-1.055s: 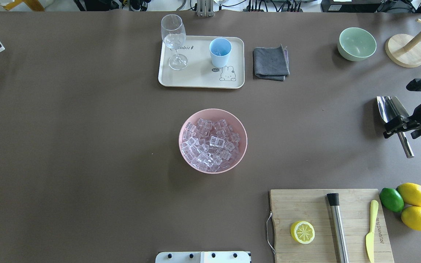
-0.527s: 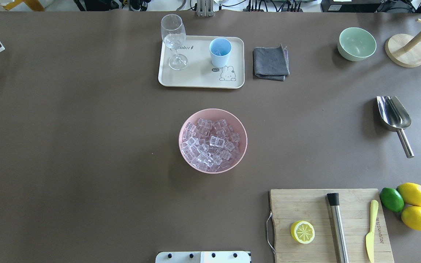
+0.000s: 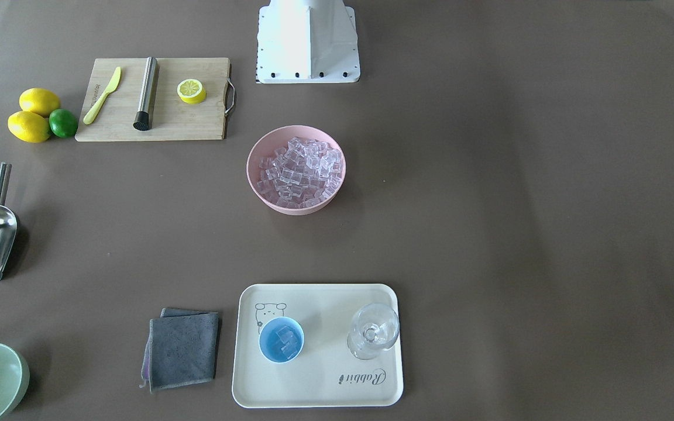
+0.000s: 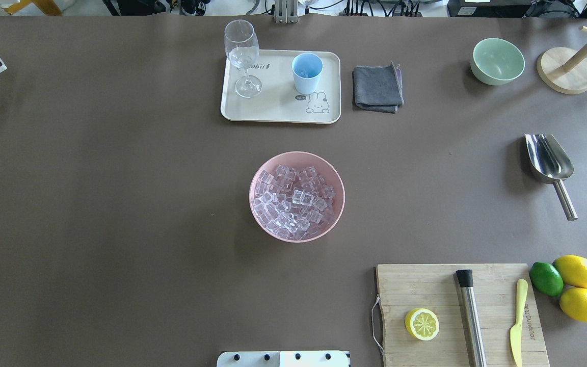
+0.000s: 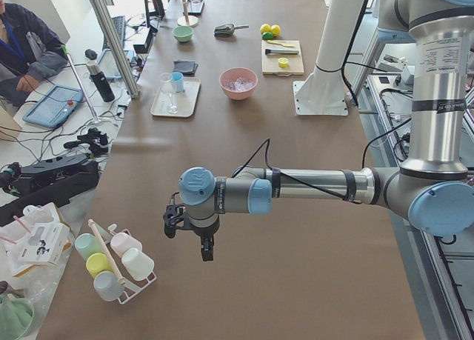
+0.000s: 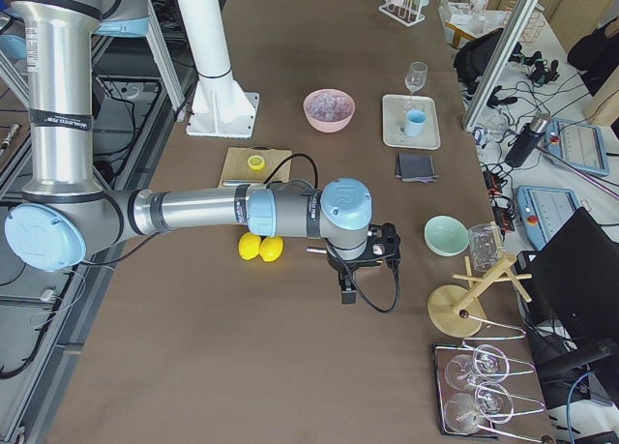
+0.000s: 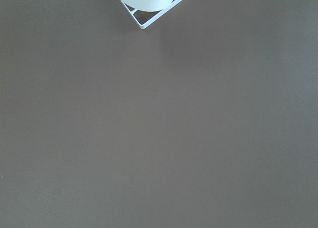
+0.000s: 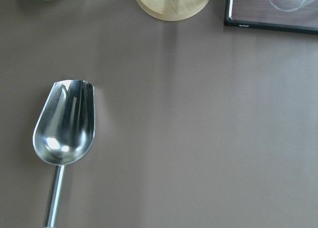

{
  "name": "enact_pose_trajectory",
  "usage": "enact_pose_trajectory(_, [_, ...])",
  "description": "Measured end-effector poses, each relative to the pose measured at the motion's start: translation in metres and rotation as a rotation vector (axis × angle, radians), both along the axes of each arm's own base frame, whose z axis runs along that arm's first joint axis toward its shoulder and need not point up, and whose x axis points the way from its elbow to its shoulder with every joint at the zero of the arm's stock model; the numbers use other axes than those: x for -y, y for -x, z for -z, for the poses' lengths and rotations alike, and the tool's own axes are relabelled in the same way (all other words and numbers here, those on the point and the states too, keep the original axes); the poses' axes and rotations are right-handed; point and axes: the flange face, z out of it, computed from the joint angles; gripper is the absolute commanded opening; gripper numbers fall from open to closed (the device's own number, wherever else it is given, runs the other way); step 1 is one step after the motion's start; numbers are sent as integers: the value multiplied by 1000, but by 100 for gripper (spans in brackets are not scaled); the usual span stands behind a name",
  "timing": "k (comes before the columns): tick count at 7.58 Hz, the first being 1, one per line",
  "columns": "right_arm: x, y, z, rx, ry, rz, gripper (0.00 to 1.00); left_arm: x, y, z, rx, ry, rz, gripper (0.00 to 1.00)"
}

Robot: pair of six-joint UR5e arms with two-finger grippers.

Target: Put ice in cup with scoop

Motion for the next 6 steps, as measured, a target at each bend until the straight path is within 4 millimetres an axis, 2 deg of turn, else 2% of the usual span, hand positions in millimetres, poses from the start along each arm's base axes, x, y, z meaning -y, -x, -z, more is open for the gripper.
enact_pose_trajectory(1, [-5,-13,-11,-36,6,27,100,0,0,0,0,1,0,98])
enact_pose_trajectory(2, [-9,-18,-20,-48,22,40,100,0,0,0,1,-1,1,98])
enact_pose_trajectory(6, [-14,-16,-46,-3,67,48,100,0,1,-1,0,1,1,98])
